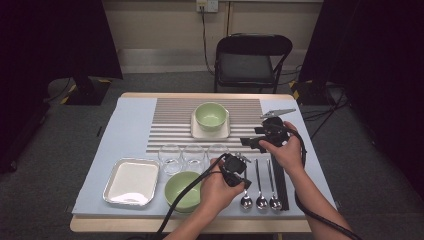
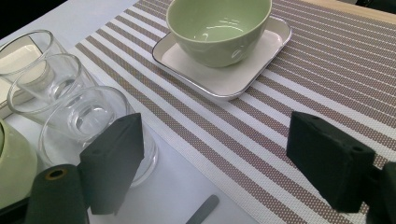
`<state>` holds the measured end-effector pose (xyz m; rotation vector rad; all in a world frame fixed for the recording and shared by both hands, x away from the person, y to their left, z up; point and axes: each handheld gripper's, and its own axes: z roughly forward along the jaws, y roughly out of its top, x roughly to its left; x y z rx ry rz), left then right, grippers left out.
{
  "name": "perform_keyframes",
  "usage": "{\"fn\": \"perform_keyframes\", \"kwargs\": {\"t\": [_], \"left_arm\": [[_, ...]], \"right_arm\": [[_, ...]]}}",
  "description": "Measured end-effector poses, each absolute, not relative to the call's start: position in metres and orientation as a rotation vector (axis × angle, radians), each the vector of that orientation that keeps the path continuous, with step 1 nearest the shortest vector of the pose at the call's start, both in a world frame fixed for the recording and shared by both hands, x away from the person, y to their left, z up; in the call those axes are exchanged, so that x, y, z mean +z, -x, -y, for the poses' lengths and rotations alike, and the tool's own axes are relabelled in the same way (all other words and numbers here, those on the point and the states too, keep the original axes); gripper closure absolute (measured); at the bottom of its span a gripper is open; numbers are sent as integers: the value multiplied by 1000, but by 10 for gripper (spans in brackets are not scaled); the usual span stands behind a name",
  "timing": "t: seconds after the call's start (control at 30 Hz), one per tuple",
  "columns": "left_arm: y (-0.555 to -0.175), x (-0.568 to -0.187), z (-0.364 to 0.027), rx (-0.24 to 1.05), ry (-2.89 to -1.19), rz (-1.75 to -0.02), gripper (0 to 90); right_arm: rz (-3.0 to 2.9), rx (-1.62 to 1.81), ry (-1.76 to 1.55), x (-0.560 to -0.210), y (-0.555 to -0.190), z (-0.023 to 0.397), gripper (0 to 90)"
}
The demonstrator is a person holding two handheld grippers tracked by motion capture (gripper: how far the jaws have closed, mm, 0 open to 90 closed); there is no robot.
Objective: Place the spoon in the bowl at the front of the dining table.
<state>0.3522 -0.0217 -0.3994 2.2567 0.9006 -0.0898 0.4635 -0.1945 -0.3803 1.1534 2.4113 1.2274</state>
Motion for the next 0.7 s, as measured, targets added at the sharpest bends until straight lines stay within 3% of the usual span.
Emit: {"fn": "perform_keyframes", "kwargs": {"t": [0.7], "left_arm": [[-343,-426,30,-109,-2285,-918,900]], "right_arm": [[-2423,1226,-1131,-389,-458,192,191]]}}
